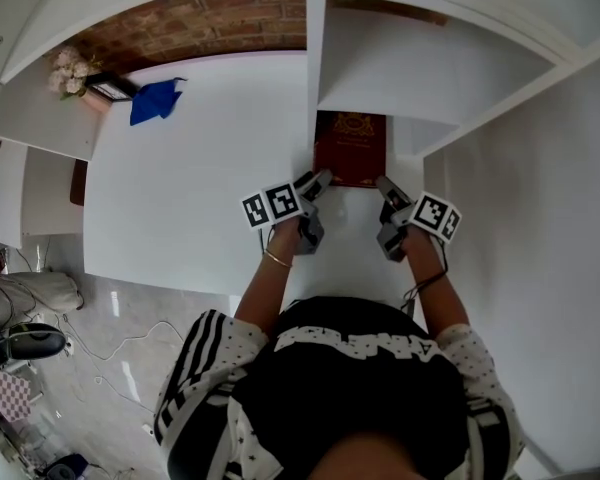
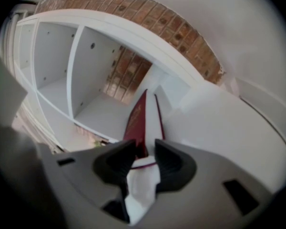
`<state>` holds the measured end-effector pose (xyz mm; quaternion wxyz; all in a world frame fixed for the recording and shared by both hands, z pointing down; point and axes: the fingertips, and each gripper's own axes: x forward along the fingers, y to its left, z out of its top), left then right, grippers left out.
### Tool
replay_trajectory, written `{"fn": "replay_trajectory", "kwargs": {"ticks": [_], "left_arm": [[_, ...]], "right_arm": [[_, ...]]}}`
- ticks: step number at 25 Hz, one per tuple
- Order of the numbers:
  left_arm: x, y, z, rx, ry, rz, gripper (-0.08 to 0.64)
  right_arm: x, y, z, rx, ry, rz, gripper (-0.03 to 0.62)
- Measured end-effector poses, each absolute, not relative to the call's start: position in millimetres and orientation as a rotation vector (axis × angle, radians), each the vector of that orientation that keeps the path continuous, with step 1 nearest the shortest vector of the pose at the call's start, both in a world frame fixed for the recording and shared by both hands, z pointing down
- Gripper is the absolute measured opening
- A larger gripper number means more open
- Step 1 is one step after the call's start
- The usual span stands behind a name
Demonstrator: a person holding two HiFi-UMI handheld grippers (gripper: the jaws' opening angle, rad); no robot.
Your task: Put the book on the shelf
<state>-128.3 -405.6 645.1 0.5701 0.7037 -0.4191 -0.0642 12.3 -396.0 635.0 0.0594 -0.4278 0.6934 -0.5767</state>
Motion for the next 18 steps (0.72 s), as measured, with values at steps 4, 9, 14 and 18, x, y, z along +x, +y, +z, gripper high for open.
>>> {"fn": "replay_trajectory", "kwargs": {"ticks": [4, 9, 14, 18], "left_arm": [[-129, -408, 644, 1.648, -0.986, -0.159, 0.279], [-127, -409, 642, 1.656, -0.984, -0.154, 0.279], [-128, -412, 646, 1.637, -0.968, -0.158, 0.279], [-127, -413, 646, 1.64, -0.964, -0.152, 0.278]], "right_arm": [[13, -403, 633, -1.298, 2.107, -1.735, 0.138], [15, -409, 631, -1.295, 2.108, -1.727, 0.137], [16, -418, 634, -1.313, 2.09, -1.73, 0.135], [17, -424, 636, -1.323, 2.077, -1.728, 0.133]]}}
